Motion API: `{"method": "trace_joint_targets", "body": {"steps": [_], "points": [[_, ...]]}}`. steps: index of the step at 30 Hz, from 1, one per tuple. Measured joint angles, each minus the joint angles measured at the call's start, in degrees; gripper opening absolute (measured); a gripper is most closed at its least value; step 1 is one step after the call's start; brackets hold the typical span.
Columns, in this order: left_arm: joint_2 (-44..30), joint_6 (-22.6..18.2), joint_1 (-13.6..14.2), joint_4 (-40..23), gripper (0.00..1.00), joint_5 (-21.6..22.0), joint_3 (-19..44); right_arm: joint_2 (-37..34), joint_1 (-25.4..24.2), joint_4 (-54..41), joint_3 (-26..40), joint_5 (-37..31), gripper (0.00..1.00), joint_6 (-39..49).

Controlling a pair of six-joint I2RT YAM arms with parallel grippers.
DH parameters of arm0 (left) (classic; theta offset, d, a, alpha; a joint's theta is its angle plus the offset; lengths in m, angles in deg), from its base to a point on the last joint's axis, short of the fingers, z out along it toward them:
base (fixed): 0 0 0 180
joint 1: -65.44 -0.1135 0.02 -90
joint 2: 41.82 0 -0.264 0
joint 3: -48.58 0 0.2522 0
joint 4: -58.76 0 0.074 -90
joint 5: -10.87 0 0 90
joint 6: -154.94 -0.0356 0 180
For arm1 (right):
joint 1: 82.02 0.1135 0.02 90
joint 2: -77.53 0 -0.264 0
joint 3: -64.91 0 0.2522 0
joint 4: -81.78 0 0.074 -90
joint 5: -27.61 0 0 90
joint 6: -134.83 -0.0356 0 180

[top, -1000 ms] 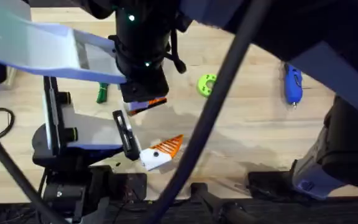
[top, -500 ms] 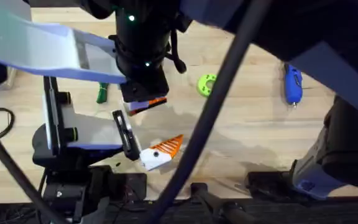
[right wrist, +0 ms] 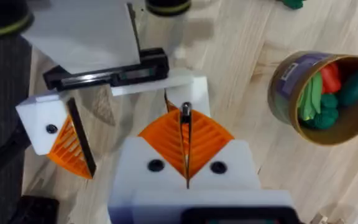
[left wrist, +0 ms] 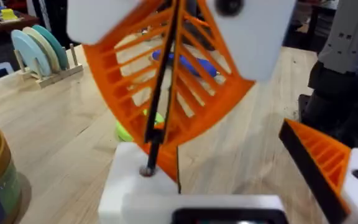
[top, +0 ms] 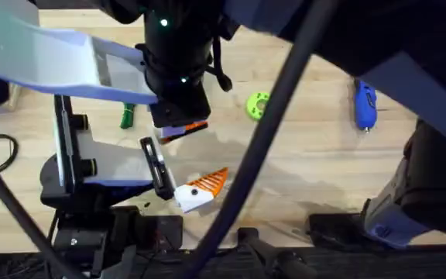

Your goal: Pick up the gripper from the table and insert it into the empty holder that is missing its gripper. Then pick up a screw, insert it into the mounting hole, and use the screwdriver to tighten it. Finally, clean up the table by picking up the vegetable and placing it into the bucket.

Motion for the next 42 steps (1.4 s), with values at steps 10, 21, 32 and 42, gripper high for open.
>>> {"method": "trace_joint_targets", "body": {"steps": [10,21,32,42], "points": [[0.0,0.2,0.0,-0.1,0.986,-0.1,0.0,-1.5,0.0,0.7,-0.9,0.0,0.006,0.0],[0.0,0.2,0.0,-0.1,0.986,-0.1,0.0,-1.5,0.0,0.6,-0.9,0.0,0.006,0.0],[0.0,0.0,0.0,0.0,0.986,-0.1,0.0,-1.5,0.0,0.5,-0.9,0.0,0.507,-0.2],[0.0,0.0,0.0,0.0,0.985,0.0,0.0,-1.5,0.0,0.4,-0.9,0.0,0.990,0.0]]}}
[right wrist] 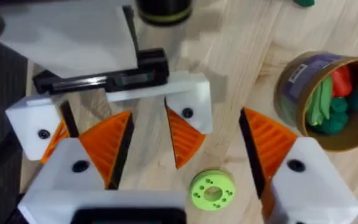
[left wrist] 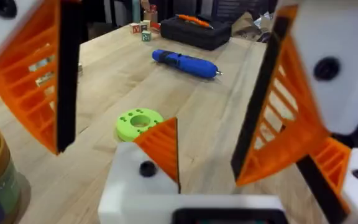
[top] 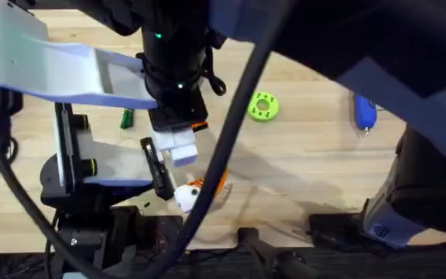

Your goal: Pick up the gripper from the table and insert it into the empty holder that is missing its gripper. Then pick up a screw, insert it into the mounting hole, and use the screwdriver to tighten it. Finally, clean up the table by picking up the vegetable and placing it into the bucket.

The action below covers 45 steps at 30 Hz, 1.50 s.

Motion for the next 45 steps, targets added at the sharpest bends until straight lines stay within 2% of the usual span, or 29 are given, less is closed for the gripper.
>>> {"method": "trace_joint_targets", "body": {"steps": [12,19,24,32,34,35,41,45], "points": [[0.0,0.0,0.0,0.0,0.985,0.0,0.0,0.0,-0.8,-1.5,0.0,0.3,0.990,0.0],[0.0,0.0,0.0,0.0,0.985,0.0,0.0,0.4,-3.0,-5.8,-0.1,4.2,0.991,0.3],[0.0,0.0,0.0,0.0,0.985,0.0,0.0,3.2,-4.6,-7.2,-0.3,5.5,0.991,0.3],[0.0,0.0,0.0,0.0,0.985,0.0,0.0,8.6,-7.6,-7.1,-0.8,6.3,0.990,-4.6],[0.0,0.0,0.0,0.0,0.985,0.0,0.0,10.3,-8.6,-6.3,-2.6,6.3,0.991,-6.4],[0.0,0.0,0.0,0.0,0.985,0.0,0.0,13.4,-10.3,-2.4,-7.1,5.5,0.992,-10.1],[0.0,0.0,0.0,0.0,0.985,0.0,0.0,22.7,-14.2,8.7,-22.6,1.4,0.991,-19.1],[0.0,0.0,0.0,0.0,0.985,0.0,0.0,29.2,-17.7,15.6,-32.0,-1.7,0.991,-28.4]]}}
